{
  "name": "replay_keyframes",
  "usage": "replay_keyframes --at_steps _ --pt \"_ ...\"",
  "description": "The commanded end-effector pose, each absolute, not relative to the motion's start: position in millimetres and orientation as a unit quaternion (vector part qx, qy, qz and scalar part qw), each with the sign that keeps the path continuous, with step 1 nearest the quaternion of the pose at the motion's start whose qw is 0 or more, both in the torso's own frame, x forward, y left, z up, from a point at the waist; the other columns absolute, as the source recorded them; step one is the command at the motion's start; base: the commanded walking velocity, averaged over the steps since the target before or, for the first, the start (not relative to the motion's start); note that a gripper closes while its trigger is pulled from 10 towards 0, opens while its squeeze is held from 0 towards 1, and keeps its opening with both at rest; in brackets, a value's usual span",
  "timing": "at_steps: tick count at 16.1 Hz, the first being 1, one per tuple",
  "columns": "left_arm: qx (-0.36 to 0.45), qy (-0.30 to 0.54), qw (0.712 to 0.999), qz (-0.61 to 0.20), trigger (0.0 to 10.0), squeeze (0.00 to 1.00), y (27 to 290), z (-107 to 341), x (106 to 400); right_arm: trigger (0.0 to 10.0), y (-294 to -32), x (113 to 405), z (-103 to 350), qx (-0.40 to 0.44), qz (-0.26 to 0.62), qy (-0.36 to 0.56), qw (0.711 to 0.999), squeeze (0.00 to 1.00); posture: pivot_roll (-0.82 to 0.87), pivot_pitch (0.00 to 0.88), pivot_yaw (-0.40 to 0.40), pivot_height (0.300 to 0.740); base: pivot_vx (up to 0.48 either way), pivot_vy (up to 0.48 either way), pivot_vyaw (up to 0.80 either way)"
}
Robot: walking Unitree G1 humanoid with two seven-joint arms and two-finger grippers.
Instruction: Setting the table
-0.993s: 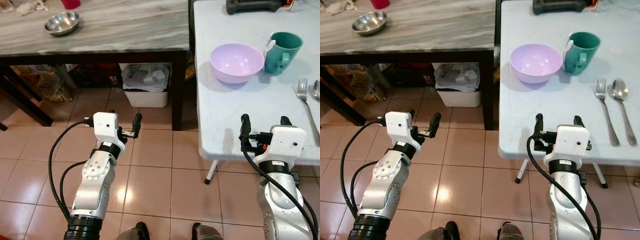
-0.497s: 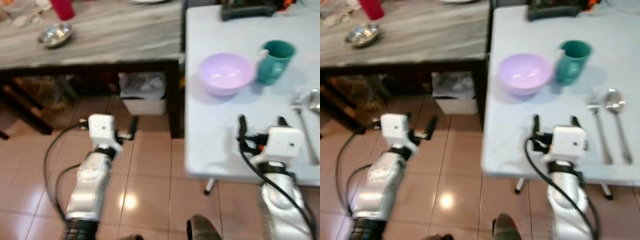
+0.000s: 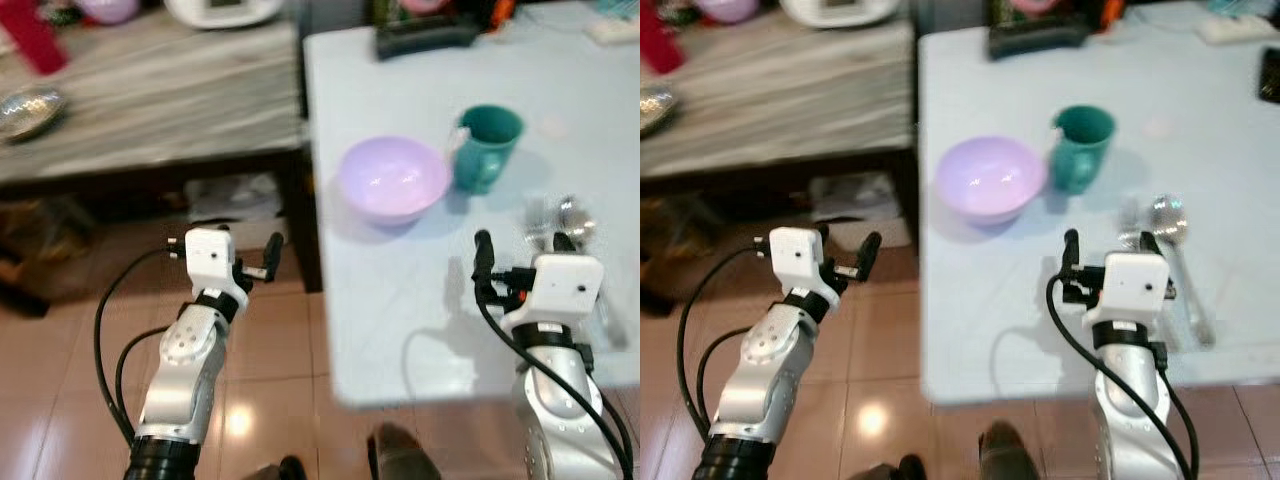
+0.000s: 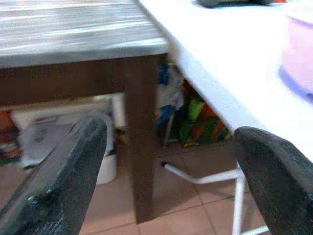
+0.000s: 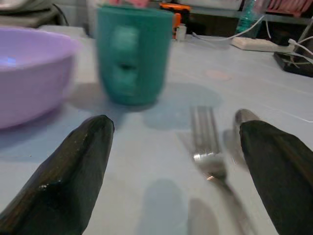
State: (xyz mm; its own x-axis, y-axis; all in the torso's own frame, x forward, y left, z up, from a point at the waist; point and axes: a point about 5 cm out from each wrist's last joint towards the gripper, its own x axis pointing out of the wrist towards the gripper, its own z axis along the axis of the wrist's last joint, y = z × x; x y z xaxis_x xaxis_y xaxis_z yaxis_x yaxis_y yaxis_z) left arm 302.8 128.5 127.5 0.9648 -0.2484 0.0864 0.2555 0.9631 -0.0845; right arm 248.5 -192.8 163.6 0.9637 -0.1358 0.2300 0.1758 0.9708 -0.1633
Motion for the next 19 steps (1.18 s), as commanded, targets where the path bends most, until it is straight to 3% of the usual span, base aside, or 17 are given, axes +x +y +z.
replay_keyframes --at_steps 1,6,14,19 --pt "-0.044 -0.026 0.990 -0.133 10.0 0.00 128.7 121.5 299.1 10.0 -188.9 247.6 161.1 -0.103 -0.061 -0.100 0.988 0.00 -0.31 0.225 0.101 0.740 0.000 0.000 0.00" --pt "-0.015 -0.029 0.985 -0.167 10.0 0.00 132.7 116.9 295.3 10.0 -170.3 250.3 163.9 -0.184 0.020 -0.115 0.976 0.00 -0.31 0.225 0.100 0.740 0.000 0.000 0.00" --pt "0.013 -0.049 0.965 -0.256 10.0 0.00 121.5 120.9 288.0 10.0 -177.1 266.0 176.7 -0.236 0.045 -0.096 0.966 0.00 -0.31 0.223 0.101 0.740 0.000 0.000 0.00" --pt "0.012 -0.044 0.962 -0.269 10.0 0.00 119.5 118.8 285.6 10.0 -167.5 272.9 181.8 -0.296 0.174 -0.064 0.937 0.00 -0.31 0.235 0.101 0.740 0.000 0.000 0.00"
